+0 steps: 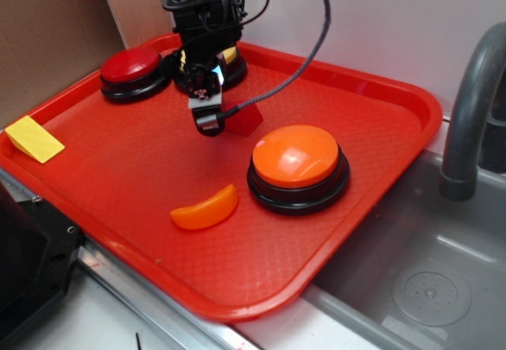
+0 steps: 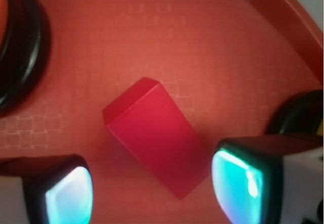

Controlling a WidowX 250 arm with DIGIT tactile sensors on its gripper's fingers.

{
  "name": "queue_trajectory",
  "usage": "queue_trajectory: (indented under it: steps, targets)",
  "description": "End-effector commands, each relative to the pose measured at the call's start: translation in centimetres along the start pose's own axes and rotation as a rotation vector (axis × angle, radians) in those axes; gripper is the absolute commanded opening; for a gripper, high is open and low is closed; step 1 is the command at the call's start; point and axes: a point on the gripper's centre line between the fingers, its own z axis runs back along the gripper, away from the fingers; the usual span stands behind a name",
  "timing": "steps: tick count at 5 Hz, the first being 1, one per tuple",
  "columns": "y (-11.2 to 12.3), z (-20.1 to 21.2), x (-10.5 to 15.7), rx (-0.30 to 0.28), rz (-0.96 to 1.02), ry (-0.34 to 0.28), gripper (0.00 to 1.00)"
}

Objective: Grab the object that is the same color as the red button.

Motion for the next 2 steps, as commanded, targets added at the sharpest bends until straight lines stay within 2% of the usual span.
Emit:
queue_trajectory:
  steps: [1,2]
  targets:
    - [-0.72,-0.69,1.21,-0.004,-0.039,-0.029,1.0]
    - [-1.12,-1.63,1.42,-0.002,0.011,0.017,0.75]
